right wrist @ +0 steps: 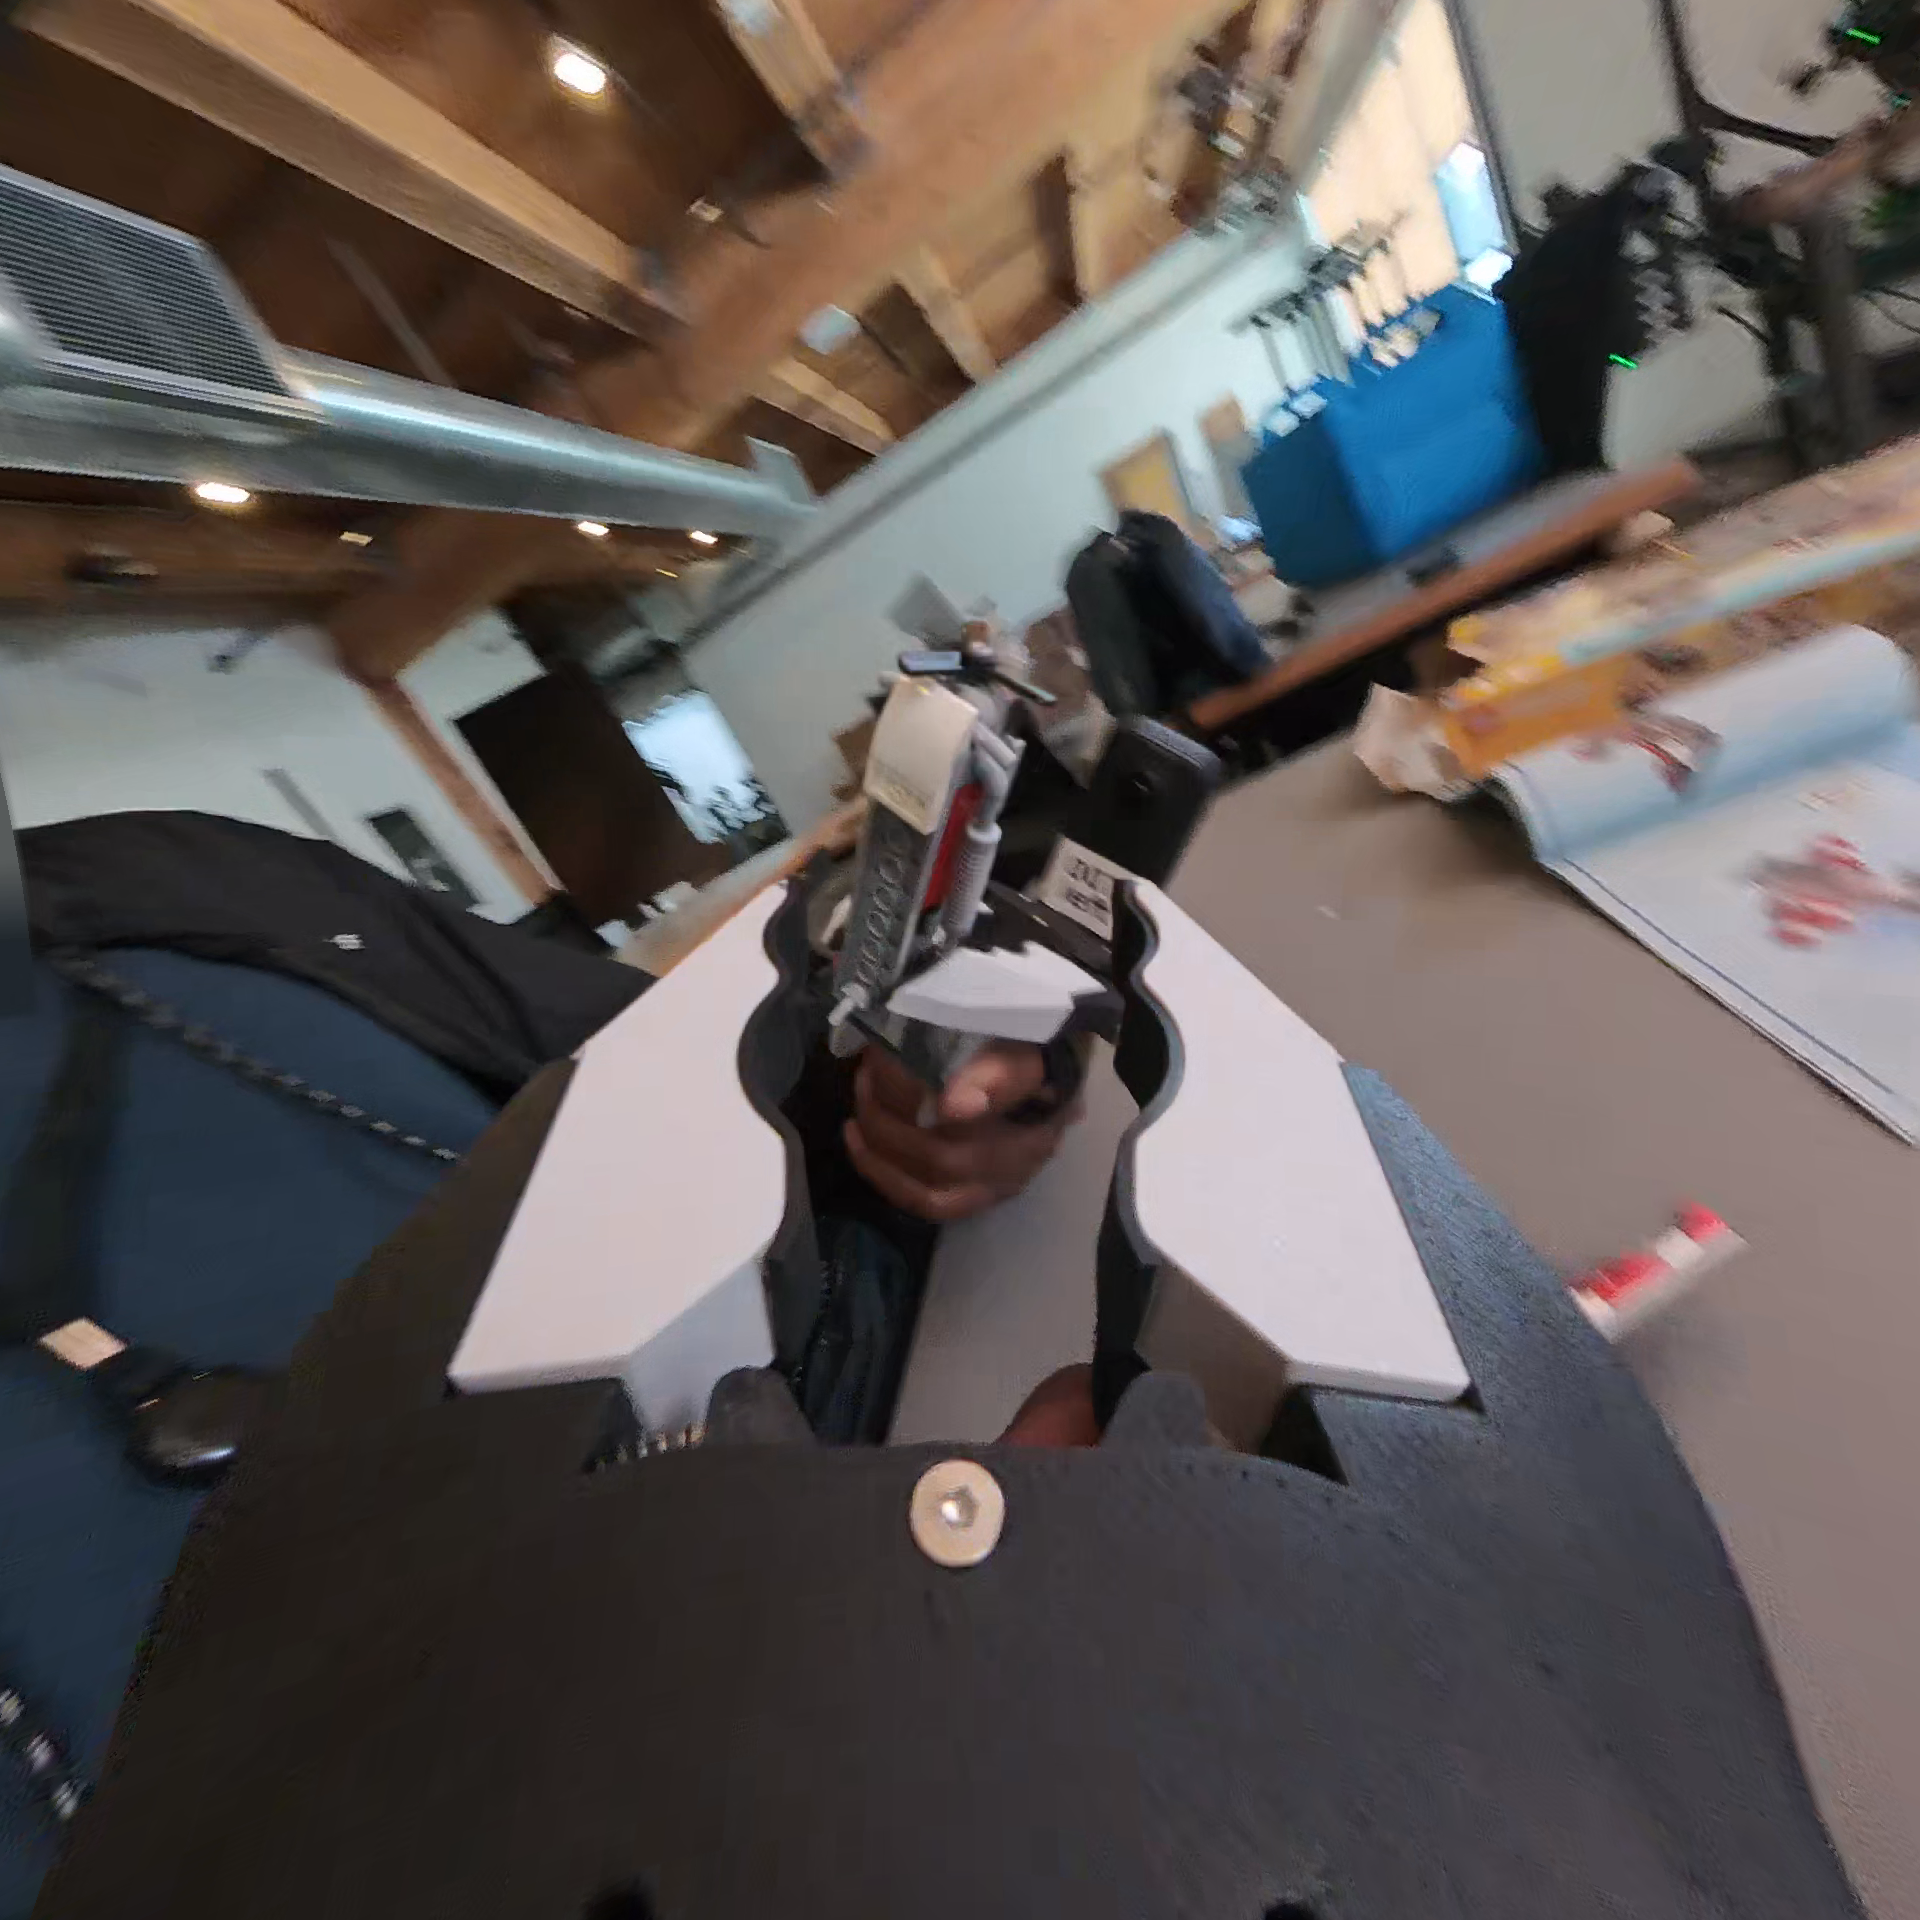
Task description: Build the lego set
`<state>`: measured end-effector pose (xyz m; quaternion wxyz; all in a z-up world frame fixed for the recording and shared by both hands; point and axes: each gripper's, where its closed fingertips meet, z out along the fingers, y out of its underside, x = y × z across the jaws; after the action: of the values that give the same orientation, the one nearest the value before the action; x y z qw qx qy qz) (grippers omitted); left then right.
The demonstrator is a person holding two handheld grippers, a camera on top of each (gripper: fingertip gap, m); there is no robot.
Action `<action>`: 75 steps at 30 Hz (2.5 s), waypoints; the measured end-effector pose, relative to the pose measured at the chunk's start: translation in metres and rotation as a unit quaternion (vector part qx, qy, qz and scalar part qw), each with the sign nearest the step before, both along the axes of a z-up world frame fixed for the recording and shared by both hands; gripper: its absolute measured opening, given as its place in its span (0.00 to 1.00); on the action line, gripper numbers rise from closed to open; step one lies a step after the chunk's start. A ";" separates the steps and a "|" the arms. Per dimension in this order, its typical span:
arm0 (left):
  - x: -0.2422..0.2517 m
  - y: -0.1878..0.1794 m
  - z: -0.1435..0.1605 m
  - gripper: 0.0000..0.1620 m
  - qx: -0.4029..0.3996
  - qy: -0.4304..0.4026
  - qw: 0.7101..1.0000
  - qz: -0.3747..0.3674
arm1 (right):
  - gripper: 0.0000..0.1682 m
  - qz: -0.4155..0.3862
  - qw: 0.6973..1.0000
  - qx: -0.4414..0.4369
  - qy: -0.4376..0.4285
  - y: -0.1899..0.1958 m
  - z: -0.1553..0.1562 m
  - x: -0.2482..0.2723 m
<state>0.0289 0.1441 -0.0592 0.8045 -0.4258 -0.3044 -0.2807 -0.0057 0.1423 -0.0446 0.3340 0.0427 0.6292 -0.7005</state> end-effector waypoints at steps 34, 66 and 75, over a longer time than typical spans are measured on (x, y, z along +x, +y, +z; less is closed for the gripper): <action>0.031 0.026 0.022 0.14 0.021 0.051 0.997 -0.050 | 0.15 0.030 0.986 -0.162 0.008 0.018 0.049 0.027; -0.035 -0.009 -0.043 0.13 -0.186 -0.056 0.967 0.167 | 0.19 -0.220 0.966 0.052 -0.125 -0.022 -0.028 -0.043; -0.033 -0.013 -0.038 0.13 -0.142 -0.069 0.976 0.149 | 0.24 -0.205 0.974 0.087 -0.039 -0.010 -0.036 -0.048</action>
<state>-0.0045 0.1307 -0.0967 0.7459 -0.4651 -0.4555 -0.1406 -0.0538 0.1323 -0.0805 0.2030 0.2271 0.6521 -0.6942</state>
